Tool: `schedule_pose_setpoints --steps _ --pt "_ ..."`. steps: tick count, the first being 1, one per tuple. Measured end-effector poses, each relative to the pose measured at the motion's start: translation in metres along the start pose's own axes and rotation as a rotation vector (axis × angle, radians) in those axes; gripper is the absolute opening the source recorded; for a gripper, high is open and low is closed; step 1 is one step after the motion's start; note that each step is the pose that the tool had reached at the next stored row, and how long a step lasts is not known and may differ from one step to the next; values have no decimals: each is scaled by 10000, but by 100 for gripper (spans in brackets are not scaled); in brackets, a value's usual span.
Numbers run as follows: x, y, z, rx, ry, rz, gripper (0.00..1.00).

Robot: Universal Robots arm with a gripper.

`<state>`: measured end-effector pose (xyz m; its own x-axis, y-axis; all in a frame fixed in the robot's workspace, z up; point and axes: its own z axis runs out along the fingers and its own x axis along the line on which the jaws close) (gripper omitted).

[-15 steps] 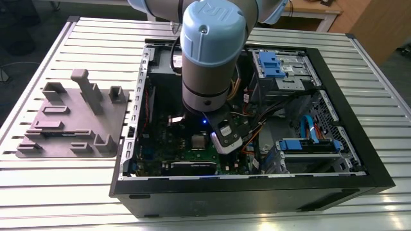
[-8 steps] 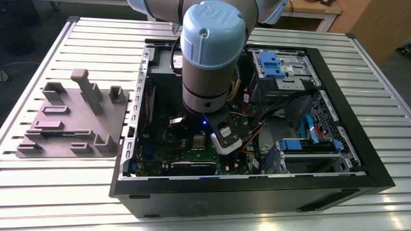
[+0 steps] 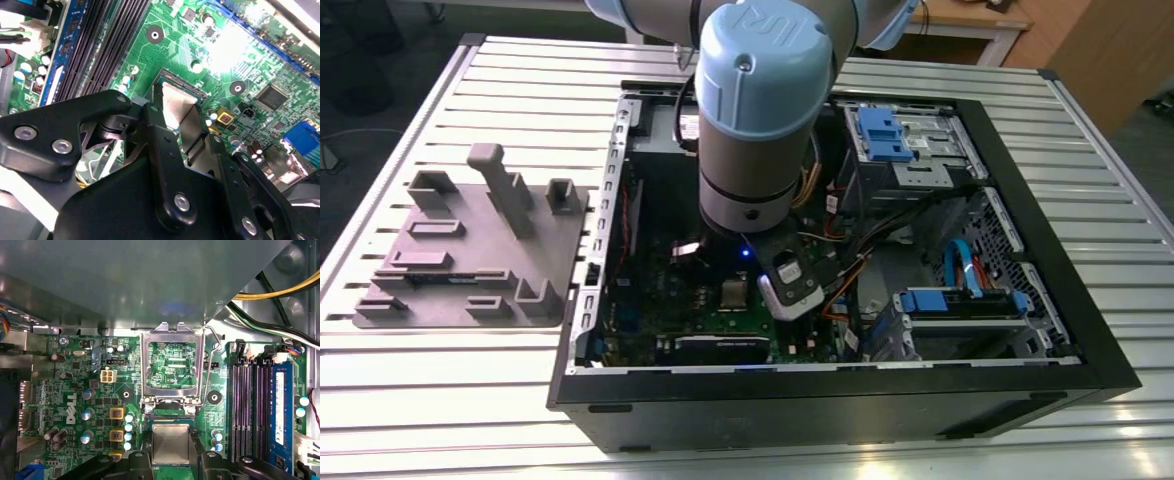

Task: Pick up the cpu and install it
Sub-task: 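Place the cpu into insertion slot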

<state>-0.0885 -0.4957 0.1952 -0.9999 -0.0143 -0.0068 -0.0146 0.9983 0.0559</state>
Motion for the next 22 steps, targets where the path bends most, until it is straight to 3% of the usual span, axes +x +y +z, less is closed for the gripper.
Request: schedule_pose_setpoints --steps 22 --pt "10 -6 37 -14 -9 159 38"
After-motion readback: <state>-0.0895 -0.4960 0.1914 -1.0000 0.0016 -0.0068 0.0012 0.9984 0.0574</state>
